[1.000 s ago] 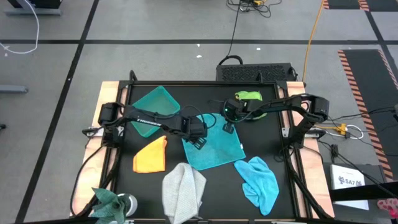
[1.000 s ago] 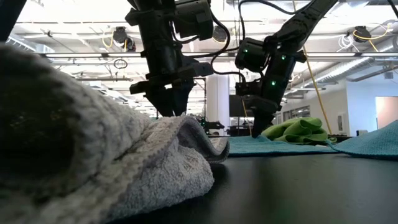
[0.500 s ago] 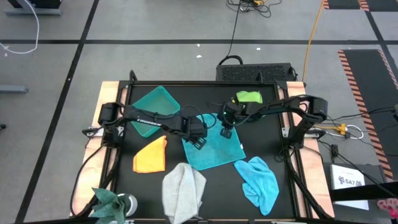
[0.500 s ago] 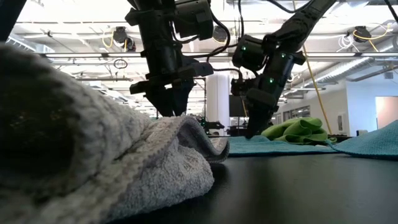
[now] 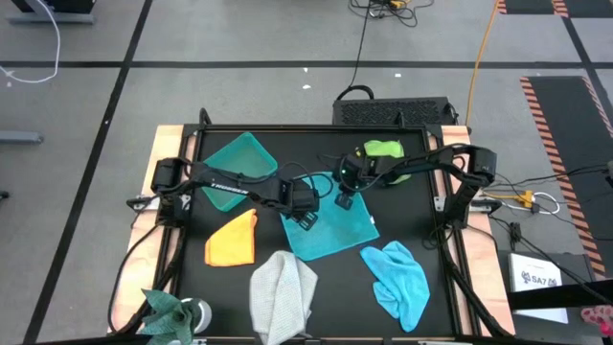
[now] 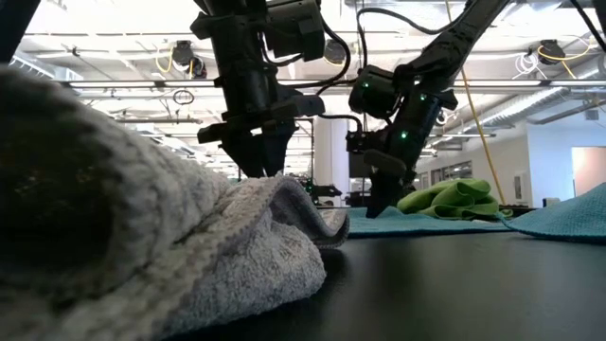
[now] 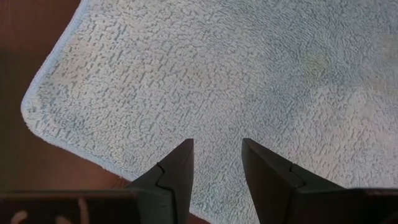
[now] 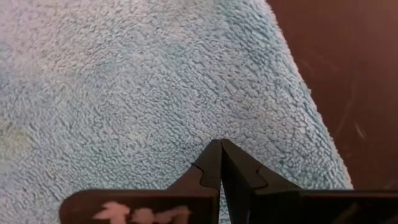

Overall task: Fold microfiber towels
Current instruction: Fold the top blue microfiber towel

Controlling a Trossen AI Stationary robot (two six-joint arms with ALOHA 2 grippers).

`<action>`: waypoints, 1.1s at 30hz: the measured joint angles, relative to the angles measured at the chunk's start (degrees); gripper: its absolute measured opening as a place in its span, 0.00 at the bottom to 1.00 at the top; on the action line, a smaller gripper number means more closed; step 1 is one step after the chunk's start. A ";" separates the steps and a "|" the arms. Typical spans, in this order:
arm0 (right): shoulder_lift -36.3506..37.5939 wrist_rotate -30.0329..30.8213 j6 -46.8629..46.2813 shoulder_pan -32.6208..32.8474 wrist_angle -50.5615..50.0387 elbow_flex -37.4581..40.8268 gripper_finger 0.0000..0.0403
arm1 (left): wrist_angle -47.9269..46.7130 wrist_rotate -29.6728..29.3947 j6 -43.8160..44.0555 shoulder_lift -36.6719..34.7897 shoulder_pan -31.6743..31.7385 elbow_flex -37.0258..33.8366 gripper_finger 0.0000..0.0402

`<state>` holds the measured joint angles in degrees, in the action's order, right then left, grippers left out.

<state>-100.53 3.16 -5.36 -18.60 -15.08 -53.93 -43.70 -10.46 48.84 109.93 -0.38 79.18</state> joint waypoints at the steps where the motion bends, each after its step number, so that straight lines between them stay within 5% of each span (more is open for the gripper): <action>1: 0.09 -0.02 -0.66 -0.16 -0.35 0.00 0.00 | 0.00 0.00 0.00 0.00 0.00 0.00 0.34; 19: 6.97 2.71 -2.09 0.34 -9.60 0.66 0.00 | -1.17 -0.07 0.93 0.00 0.77 0.00 0.34; 26: 16.46 -5.23 4.45 -1.24 -8.67 0.39 0.00 | -3.06 -0.60 0.09 0.00 4.74 0.00 0.34; 33: 17.82 -7.89 4.70 -4.81 -13.21 0.37 0.00 | -0.32 1.49 -3.48 0.00 10.48 0.00 0.34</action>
<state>-82.71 -4.73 -0.66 -23.41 -28.28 -53.56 -44.03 -8.97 45.36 109.93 10.09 79.18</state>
